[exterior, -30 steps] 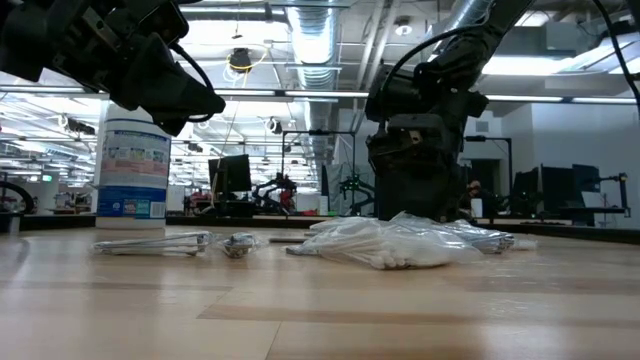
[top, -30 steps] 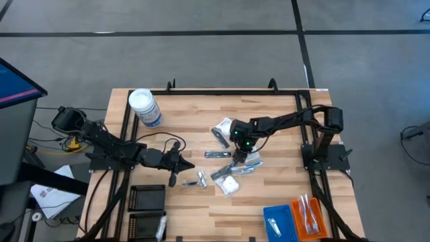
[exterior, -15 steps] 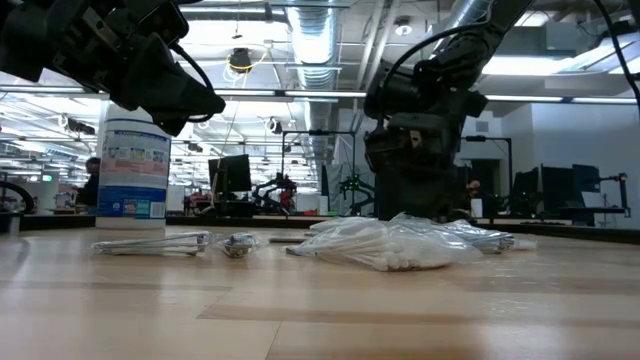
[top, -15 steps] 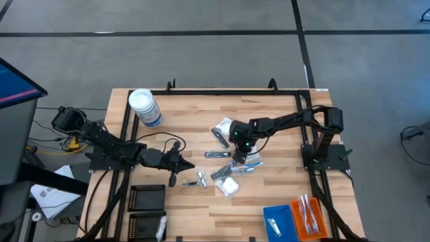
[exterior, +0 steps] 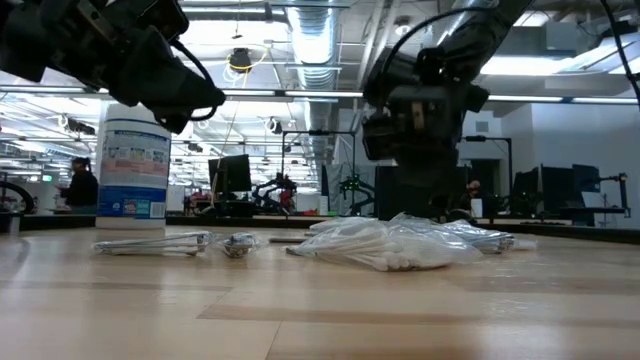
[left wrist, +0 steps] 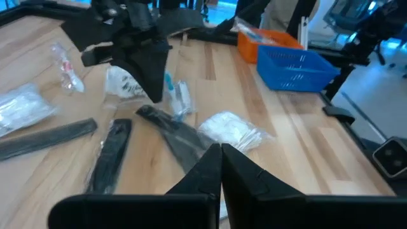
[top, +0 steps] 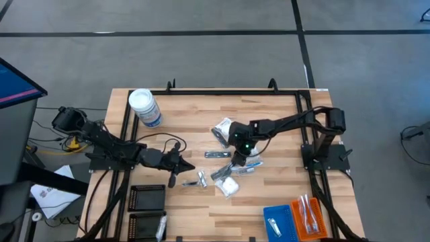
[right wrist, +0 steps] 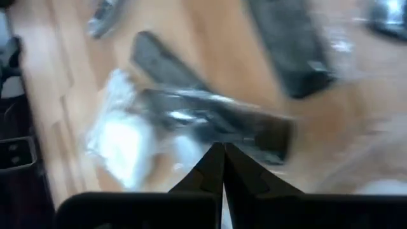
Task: Pick & Place Travel size toiletries
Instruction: Put the black comb into the top black bin
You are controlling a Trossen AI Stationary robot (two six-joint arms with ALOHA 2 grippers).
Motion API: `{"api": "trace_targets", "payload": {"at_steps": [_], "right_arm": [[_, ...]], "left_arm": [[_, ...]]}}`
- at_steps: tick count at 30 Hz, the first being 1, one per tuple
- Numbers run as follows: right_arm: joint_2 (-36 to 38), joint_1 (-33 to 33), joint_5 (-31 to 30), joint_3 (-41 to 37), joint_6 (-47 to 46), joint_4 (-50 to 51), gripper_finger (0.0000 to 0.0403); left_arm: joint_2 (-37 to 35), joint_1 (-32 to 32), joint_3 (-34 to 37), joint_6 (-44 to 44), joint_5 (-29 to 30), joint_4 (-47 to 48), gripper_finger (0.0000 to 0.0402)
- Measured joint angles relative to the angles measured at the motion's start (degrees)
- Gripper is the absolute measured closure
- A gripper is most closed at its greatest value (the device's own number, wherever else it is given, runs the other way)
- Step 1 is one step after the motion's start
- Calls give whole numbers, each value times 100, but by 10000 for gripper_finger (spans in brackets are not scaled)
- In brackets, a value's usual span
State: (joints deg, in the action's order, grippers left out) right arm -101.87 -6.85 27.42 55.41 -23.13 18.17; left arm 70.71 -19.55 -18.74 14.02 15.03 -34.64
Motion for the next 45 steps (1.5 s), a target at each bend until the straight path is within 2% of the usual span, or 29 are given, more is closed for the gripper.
{"api": "trace_targets", "payload": {"at_steps": [10, 12, 16, 18, 26, 29, 31, 33, 37, 41, 45], "right_arm": [[34, 998, -926, 3, -683, 10, 403], [37, 1096, -864, 5, -885, 109, 403], [96, 1447, -255, -5, -995, 312, 403], [241, 1603, -244, -6, -996, 232, 403], [754, 1354, -2111, 5, -1416, 234, 403], [686, 1308, -2166, 3, -1679, 405, 403], [684, 1367, -2271, 3, -1791, 654, 403], [684, 1493, -2565, 3, -1957, 780, 403], [710, 1830, -3320, 1, -2607, 761, 403], [593, 2140, -3779, -36, -3153, 355, 403], [601, 2302, -4009, -216, -3562, 343, 403]], "left_arm": [[820, 2, -4, 149, -177, -904, 399], [884, 2, -4, 149, -177, -1030, 399], [884, 2, -34, 166, -174, -1055, 399], [884, 2, -85, 138, -172, -1062, 399], [1015, 282, -313, 5, -153, -1097, 399], [1390, 508, -447, 283, -191, -1077, 399], [1766, 673, -630, 461, -433, -1075, 399], [2162, 801, -868, 555, -772, -1078, 399], [2823, 872, -1397, 576, -1073, -1084, 399], [3212, 799, -1770, 568, -1471, -1074, 399], [3362, 695, -1948, 557, -1502, -980, 399]]}}
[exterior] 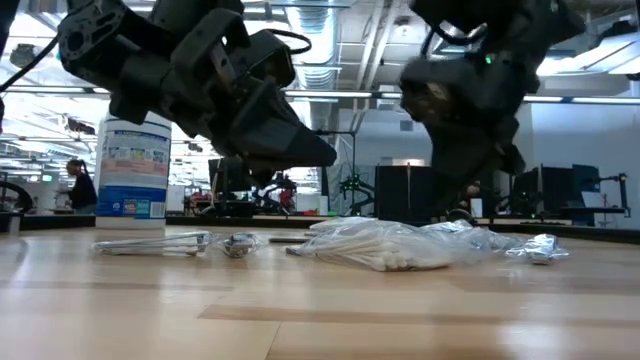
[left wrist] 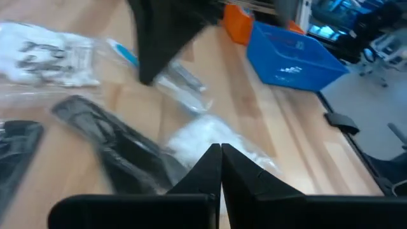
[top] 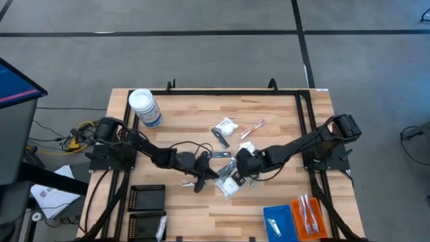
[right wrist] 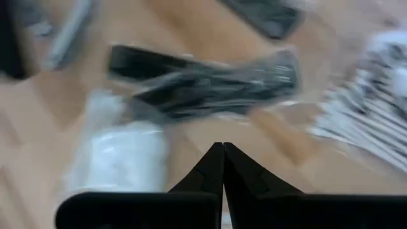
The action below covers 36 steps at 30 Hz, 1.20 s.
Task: Pick & Place Travel size toiletries
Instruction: Put the black comb into the top black bin
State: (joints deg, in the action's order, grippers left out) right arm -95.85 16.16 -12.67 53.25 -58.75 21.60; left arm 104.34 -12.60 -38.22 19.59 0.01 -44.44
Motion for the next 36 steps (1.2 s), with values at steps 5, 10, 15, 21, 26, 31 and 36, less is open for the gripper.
{"api": "trace_targets", "payload": {"at_steps": [5, 10, 15, 21, 26, 31, 36], "right_arm": [[-7, -43, -266, -340, -433, -65, 403], [-7, -166, -246, -562, -431, -611, 403], [-7, -195, -236, -561, -386, -724, 403], [-7, -197, -224, -561, -374, -726, 403], [-7, -195, -223, -561, -371, -727, 403], [-7, -195, -224, -559, -371, -664, 403], [-7, -195, -164, -559, -469, -351, 403]], "left_arm": [[125, -52, -323, -20, 146, 872, 399], [337, -50, -652, -189, 416, 1341, 399], [443, -48, -856, -393, 461, 1365, 399], [810, -44, -1140, -392, 363, 1729, 399], [1260, -44, -1634, -355, 134, 2068, 399], [1432, -48, -1782, -119, 50, 2431, 399], [1440, -44, -1770, -37, 46, 2461, 399]]}}
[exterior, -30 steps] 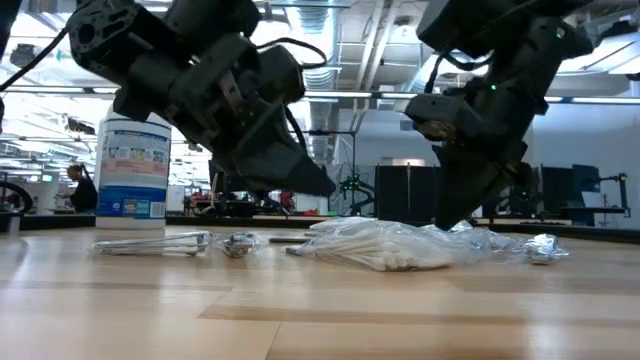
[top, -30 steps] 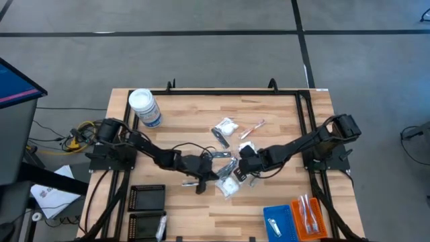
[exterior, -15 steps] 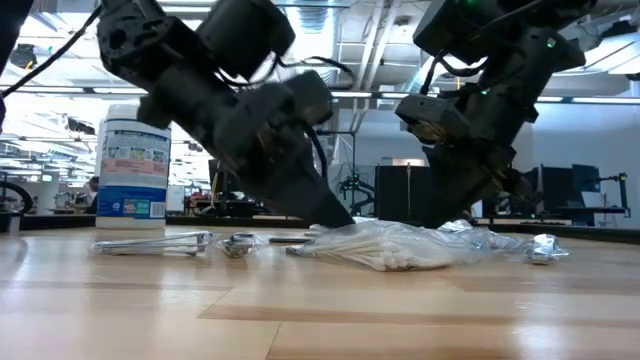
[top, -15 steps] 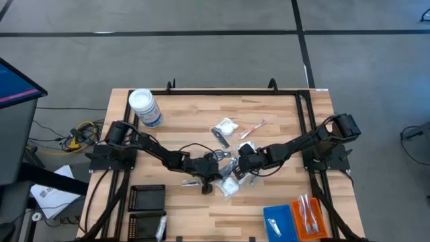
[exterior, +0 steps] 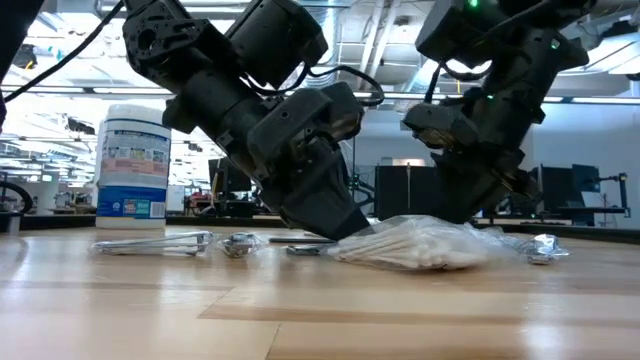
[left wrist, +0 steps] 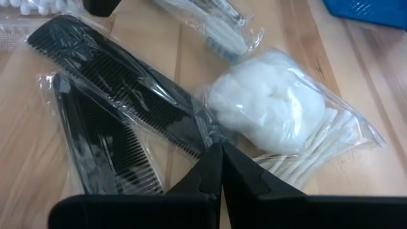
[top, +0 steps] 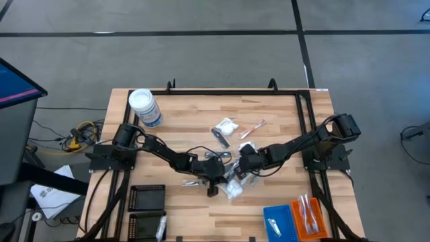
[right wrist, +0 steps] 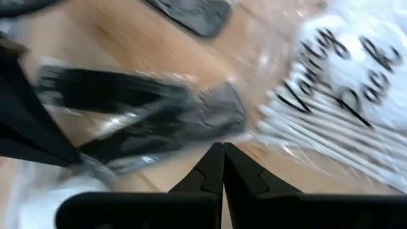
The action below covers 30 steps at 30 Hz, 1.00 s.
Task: Pick & Place Travel size toiletries
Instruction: Put the black comb into the top black bin
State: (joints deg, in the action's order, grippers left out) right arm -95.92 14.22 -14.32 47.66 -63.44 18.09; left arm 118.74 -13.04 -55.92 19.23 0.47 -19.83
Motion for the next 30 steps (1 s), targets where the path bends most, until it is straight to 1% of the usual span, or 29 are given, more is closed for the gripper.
{"api": "trace_targets", "payload": {"at_steps": [5, 8, 10, 14, 18, 22, 27, 30], "right_arm": [[2, -39, 12, 0, -454, 448, 403], [4, -64, 30, -59, -540, 164, 403], [7, -65, 148, -164, -536, -88, 403], [22, 17, 375, -317, -583, -198, 393], [138, 273, 397, -353, -561, -192, 348], [363, 436, 436, -348, -407, -280, 285], [524, 412, 283, -348, -415, -68, 199], [523, 325, 282, -348, -453, -42, 162]], "left_arm": [[9, 0, 10, -33, 0, -1, 399], [9, 0, 15, -43, -4, -1, 399], [9, -4, 17, -51, -11, -2, 399], [9, -11, 22, -53, -33, 2, 399], [9, -13, 26, -84, -40, 9, 399], [9, -13, 26, -95, -50, 12, 399], [9, -15, 26, -95, -71, 14, 399], [9, -15, 26, -114, -80, 14, 399]]}}
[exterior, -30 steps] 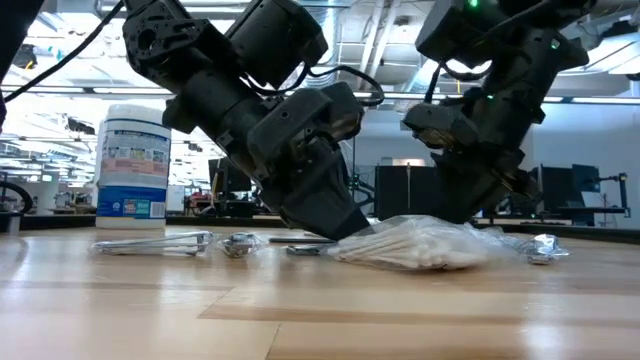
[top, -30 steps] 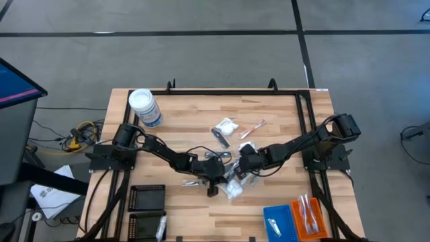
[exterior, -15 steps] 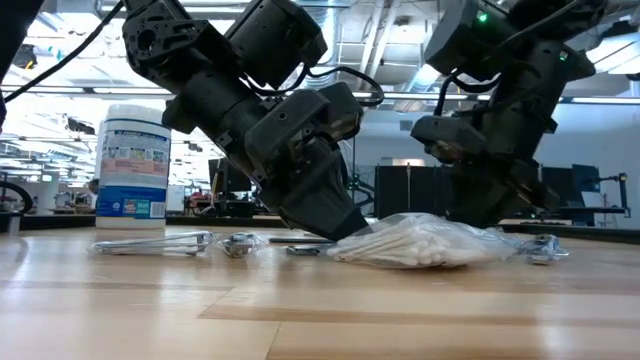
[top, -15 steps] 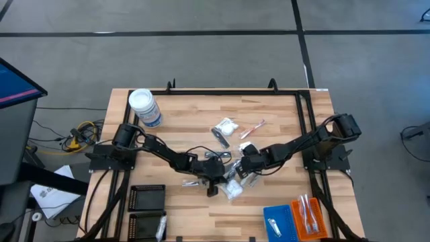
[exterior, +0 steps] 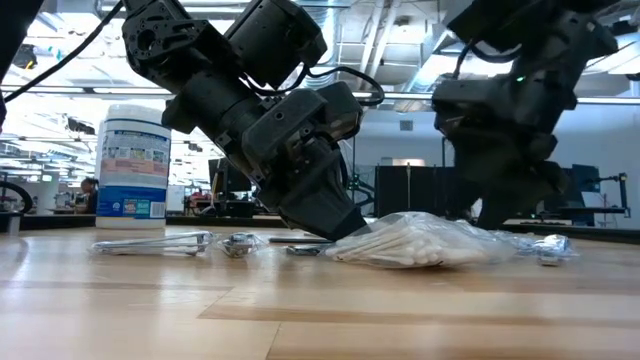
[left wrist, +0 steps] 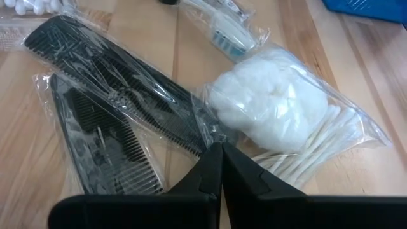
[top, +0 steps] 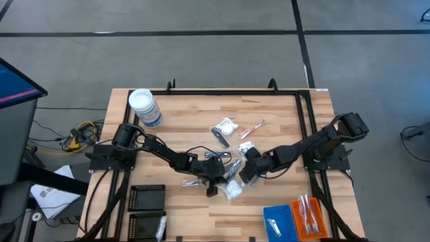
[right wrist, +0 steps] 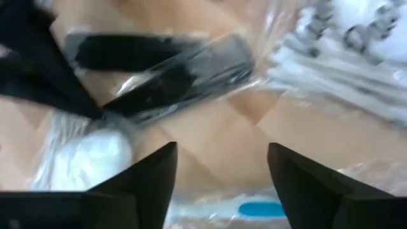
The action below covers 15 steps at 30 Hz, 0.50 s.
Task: Pick & Place Travel size toiletries
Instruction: Put the black comb into the top black bin
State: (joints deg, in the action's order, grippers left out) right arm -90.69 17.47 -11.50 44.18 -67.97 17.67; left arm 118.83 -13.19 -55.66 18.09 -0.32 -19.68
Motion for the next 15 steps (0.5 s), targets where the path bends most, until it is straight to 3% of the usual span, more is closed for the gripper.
{"api": "trace_targets", "payload": {"at_steps": [8, 15], "right_arm": [[-55, -458, -26, -180, -67, -441, 138], [-55, -627, 445, -685, -289, -1677, 138]], "left_arm": [[0, 0, 0, -136, -6, 2, 399], [0, 0, 0, -170, -4, 2, 399]]}}
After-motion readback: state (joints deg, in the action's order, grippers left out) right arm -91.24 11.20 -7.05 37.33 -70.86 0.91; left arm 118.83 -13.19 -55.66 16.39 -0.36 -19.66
